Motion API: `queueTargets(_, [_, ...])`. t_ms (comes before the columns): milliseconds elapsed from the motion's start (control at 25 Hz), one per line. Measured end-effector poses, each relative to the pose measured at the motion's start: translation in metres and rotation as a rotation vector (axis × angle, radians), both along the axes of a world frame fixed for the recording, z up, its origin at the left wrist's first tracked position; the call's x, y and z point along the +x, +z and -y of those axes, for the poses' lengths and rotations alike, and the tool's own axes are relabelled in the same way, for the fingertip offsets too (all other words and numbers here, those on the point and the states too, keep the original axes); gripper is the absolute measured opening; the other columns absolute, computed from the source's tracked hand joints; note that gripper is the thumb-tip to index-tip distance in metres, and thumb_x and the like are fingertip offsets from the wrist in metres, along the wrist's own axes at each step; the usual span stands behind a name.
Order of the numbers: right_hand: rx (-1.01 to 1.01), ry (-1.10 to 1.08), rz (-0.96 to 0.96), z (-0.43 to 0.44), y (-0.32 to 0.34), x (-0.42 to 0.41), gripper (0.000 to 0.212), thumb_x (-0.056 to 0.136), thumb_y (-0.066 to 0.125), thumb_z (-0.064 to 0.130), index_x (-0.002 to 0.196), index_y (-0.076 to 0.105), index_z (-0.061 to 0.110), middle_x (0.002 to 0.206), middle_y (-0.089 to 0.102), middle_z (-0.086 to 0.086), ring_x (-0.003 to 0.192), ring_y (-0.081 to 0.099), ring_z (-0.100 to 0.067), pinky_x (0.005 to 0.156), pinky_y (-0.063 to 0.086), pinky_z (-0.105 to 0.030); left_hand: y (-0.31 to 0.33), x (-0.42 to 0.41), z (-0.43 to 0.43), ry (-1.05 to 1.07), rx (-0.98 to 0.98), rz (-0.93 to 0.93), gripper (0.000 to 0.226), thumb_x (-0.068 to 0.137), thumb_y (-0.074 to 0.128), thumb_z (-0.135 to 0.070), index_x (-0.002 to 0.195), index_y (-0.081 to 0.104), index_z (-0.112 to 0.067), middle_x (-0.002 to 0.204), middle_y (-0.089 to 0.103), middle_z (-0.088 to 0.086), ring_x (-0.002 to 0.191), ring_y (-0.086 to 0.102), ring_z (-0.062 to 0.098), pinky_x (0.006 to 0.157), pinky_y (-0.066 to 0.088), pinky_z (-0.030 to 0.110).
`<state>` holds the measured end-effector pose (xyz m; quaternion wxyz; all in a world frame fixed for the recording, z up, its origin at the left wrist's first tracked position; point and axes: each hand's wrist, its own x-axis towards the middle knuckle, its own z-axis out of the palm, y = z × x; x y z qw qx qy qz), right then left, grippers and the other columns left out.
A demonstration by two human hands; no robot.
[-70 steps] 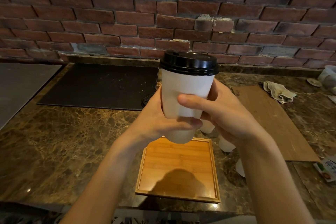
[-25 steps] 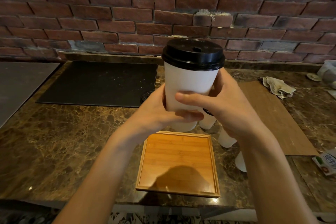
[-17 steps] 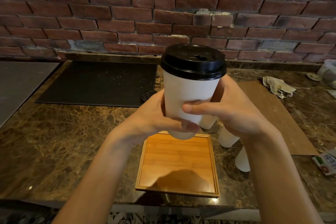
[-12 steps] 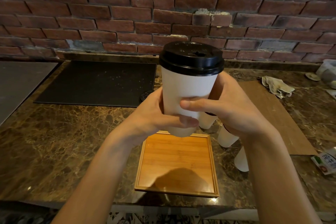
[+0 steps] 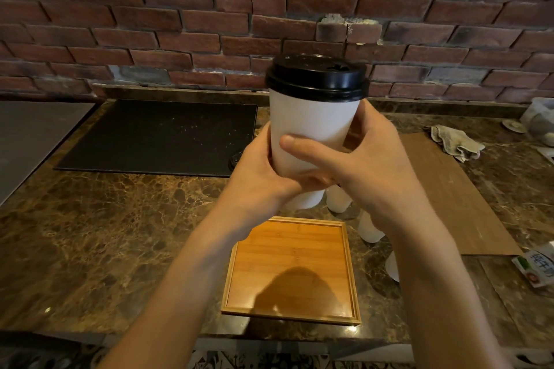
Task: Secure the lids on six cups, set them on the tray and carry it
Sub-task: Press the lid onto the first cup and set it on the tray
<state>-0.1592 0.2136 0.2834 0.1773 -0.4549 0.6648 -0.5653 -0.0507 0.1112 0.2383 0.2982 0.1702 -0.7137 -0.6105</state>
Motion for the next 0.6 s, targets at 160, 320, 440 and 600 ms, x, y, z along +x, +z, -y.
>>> queueTargets(160, [0.037,-0.102,-0.095,0.003,-0.004,0.005,0.079,0.06,0.076,0.058,0.13,0.048,0.033,0.113,0.058,0.021,0.105,0.054,0.007,0.078,0.05,-0.017,-0.003,-0.003,0.0,0.025,-0.007,0.001,0.071,0.07,0.078,0.001,0.119,0.046,-0.039,0.116,0.061,-0.011,0.108,0.06,0.004,0.083,0.055,0.02])
queueTargets(320, [-0.026,-0.047,-0.039,0.001,-0.003,0.001,0.07,0.065,0.083,0.047,0.125,0.051,0.034,0.111,0.061,0.021,0.102,0.056,0.011,0.08,0.053,-0.013,-0.002,-0.001,0.001,-0.009,-0.035,-0.013,0.072,0.068,0.079,-0.002,0.118,0.045,-0.04,0.11,0.061,-0.019,0.104,0.059,-0.004,0.075,0.052,0.012])
queueTargets(440, [-0.028,0.002,0.004,0.0,0.0,-0.004,0.076,0.061,0.08,0.053,0.128,0.052,0.032,0.115,0.062,0.018,0.106,0.058,0.005,0.084,0.057,-0.025,0.005,0.002,0.002,-0.069,-0.052,-0.023,0.067,0.064,0.083,-0.02,0.115,0.045,-0.044,0.102,0.062,-0.029,0.1,0.058,-0.009,0.07,0.048,0.005])
queueTargets(600, [-0.03,0.107,0.035,-0.003,0.003,-0.011,0.067,0.063,0.08,0.044,0.123,0.052,0.038,0.113,0.064,0.02,0.107,0.059,0.005,0.082,0.055,-0.019,0.009,0.004,0.006,-0.13,-0.046,-0.028,0.065,0.063,0.081,-0.026,0.116,0.047,-0.039,0.102,0.063,-0.028,0.1,0.06,-0.005,0.071,0.049,0.007])
